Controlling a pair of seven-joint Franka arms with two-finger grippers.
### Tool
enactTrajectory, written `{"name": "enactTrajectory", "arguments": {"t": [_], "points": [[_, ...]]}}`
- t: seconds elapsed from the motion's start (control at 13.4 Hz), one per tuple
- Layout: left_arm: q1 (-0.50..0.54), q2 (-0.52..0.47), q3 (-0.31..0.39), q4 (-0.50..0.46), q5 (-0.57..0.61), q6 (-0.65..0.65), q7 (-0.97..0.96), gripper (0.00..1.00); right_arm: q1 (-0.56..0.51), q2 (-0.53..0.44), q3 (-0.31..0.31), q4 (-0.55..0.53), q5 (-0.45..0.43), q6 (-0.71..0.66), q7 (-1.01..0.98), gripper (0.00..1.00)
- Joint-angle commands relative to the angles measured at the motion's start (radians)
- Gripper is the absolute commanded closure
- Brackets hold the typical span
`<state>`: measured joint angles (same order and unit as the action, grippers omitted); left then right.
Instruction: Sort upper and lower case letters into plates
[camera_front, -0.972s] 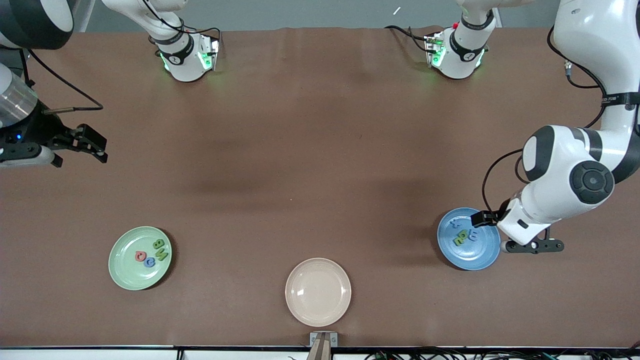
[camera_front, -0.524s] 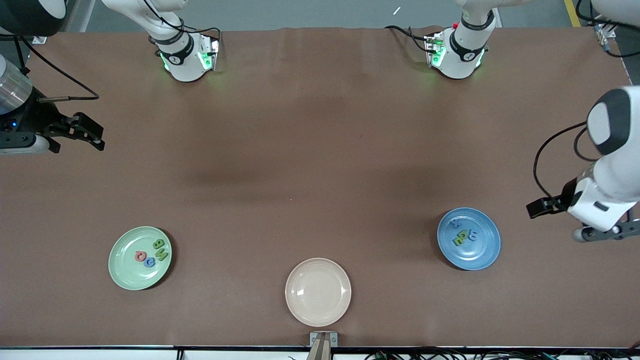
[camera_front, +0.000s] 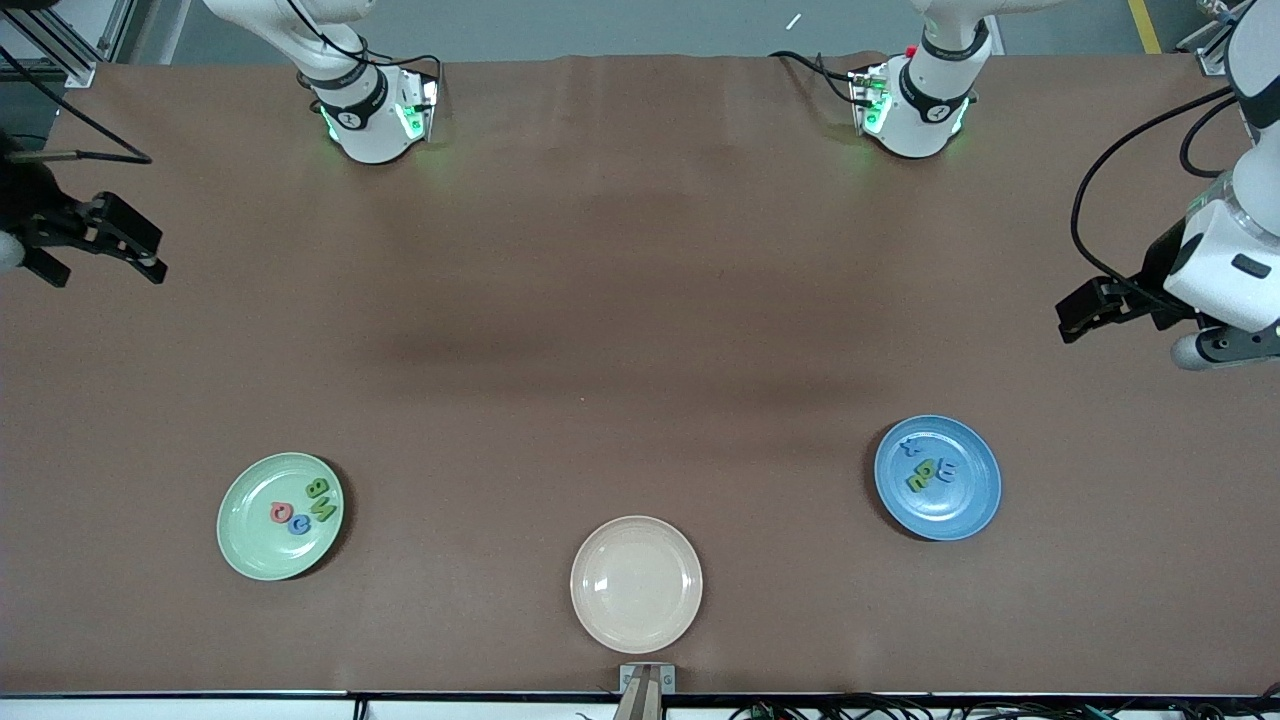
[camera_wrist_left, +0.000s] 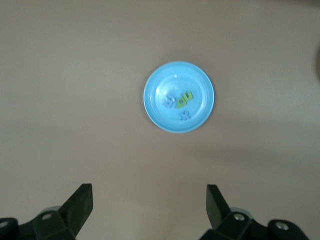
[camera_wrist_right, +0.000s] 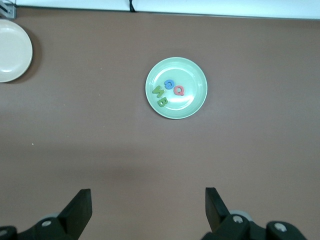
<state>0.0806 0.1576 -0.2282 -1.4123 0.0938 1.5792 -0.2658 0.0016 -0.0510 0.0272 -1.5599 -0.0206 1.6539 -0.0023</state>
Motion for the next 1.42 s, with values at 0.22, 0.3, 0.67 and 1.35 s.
{"name": "enactTrajectory", "arguments": {"t": [0.22,0.3,0.67,1.35], "points": [[0.022,-0.117,0.033,0.012,-0.008,-0.117,0.011,0.00,-0.014,0.008,0.003,0.021,0.007,-0.023,0.013,0.00],[-0.004,-0.142,0.094,-0.017,-0.022,-0.142,0.035,0.00,-0.014,0.008,0.003,0.021,0.007,-0.023,0.016,0.00],[-0.062,-0.204,0.129,-0.094,-0.023,-0.087,0.053,0.00,-0.014,0.008,0.003,0.024,0.005,-0.023,0.013,0.00],[-0.128,-0.197,0.171,-0.106,-0.067,-0.096,0.068,0.00,-0.012,0.013,0.005,0.027,0.008,-0.023,0.018,0.00]]}}
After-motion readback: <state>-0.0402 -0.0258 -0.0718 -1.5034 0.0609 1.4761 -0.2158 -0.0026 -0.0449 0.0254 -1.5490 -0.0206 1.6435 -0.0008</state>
